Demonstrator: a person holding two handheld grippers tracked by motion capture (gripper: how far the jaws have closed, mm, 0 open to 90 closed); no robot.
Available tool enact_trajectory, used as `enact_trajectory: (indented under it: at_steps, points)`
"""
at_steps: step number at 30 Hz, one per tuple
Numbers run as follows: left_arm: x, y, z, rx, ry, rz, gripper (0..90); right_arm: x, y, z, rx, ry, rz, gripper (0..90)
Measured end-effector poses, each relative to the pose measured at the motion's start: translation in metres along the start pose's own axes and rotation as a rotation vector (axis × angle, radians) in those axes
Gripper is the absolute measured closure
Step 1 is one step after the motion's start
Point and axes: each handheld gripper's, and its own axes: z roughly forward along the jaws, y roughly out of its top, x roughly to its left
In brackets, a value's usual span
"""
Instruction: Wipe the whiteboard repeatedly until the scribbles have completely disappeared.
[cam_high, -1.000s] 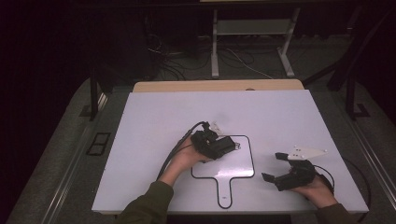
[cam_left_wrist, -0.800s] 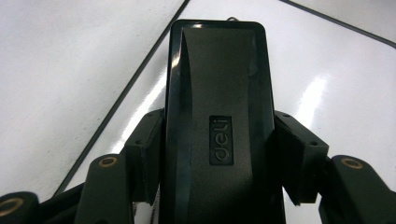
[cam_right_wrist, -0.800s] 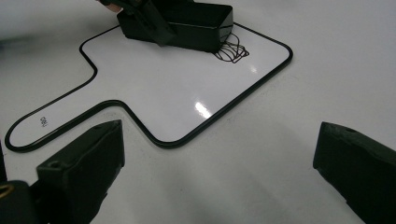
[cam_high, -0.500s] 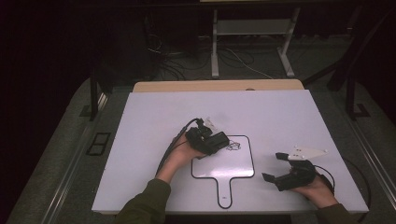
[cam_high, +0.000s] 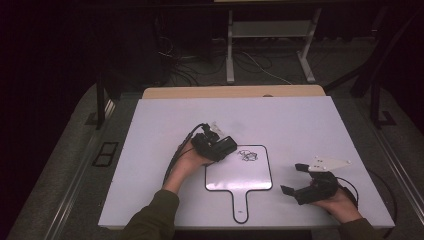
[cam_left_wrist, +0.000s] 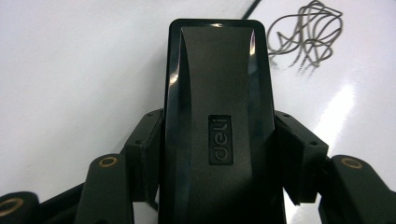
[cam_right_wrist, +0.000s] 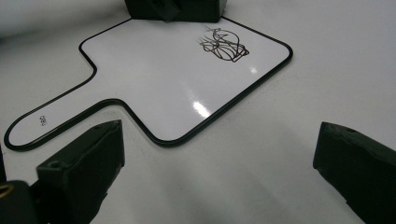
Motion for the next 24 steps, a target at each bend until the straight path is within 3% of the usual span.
enact_trajectory:
  at_steps: [6, 11, 15, 21, 24]
  points:
    - [0.006, -0.002, -0.002, 0.004, 0.026, -0.015, 39.4, 0.000, 0.000, 0.000, 0.001, 0.000, 0.000, 0.9]
    - [0.014, -0.006, -0.005, -0.002, 0.050, -0.050, 39.3, 0.000, 0.000, 0.000, -0.001, 0.000, 0.000, 0.9]
    - [0.017, -0.008, -0.007, -0.023, 0.020, -0.082, 39.3, 0.000, 0.000, 0.000, 0.000, 0.001, 0.000, 0.9]
    - [0.007, -0.003, -0.005, -0.008, 0.008, -0.039, 39.3, -0.001, 0.000, 0.000, -0.002, 0.000, -0.004, 0.9]
    - [0.001, -0.001, -0.003, 0.018, 0.038, -0.006, 39.3, -0.001, 0.000, -0.001, -0.003, 0.000, -0.002, 0.9]
